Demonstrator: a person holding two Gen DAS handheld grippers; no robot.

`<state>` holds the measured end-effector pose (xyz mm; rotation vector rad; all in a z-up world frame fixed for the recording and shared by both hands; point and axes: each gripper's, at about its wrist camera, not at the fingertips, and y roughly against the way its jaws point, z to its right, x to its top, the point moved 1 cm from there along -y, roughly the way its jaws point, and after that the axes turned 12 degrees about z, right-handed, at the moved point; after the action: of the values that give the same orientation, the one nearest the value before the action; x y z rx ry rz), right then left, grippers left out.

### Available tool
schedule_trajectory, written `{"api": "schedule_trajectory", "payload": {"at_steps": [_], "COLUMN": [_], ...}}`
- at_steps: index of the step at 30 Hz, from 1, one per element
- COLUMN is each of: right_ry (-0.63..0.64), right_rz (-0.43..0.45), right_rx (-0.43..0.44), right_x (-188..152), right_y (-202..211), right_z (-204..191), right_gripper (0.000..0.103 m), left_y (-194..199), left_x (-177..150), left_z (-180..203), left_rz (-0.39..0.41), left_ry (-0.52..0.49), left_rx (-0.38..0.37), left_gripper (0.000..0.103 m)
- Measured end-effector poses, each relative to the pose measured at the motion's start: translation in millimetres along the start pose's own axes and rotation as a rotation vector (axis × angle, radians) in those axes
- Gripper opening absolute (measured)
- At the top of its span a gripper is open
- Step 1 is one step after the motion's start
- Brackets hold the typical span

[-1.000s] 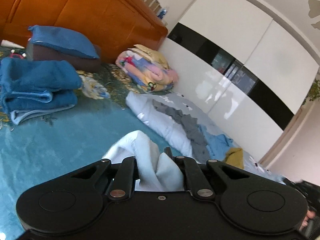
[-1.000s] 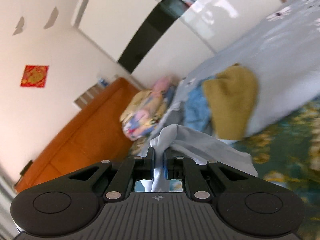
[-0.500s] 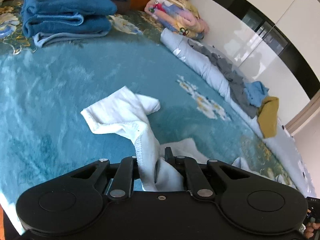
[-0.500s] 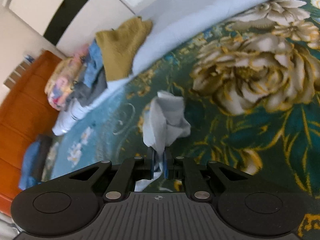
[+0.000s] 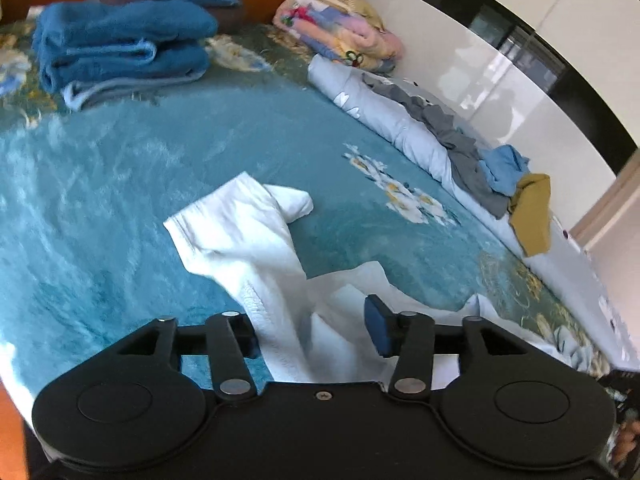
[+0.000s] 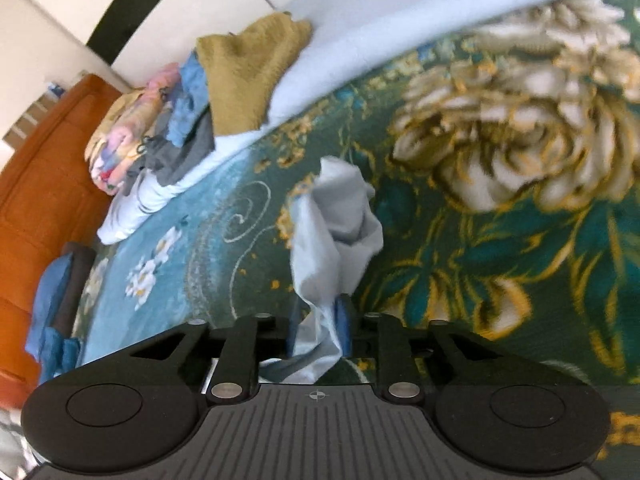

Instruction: Fold clothes

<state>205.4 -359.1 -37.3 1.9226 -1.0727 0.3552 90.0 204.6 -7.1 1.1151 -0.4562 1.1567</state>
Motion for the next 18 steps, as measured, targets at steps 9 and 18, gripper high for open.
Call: {"api": "schedule_trajectory", "payload": {"at_steps": [9,18], "right_ry": [0.254,0.525], "right_rz": [0.071,-0.246], "right_rx": [-0.007,0.264], "right_x": [20.8,-32.6], "right_y": [41.6,-59.9], "right_z": [-33.9,-138.5], "right_gripper": [0.036,0.043], "left_y": [19.2,-63.3], "left_x": [41.9,29.7], "left_z": [20.4,46.0], "left_rz": [0.090,-0.125], "left_ry": [-0.137,-0.286], "left_rx": [-0.051,-0.141], "left_gripper": [0.068,0.068]}}
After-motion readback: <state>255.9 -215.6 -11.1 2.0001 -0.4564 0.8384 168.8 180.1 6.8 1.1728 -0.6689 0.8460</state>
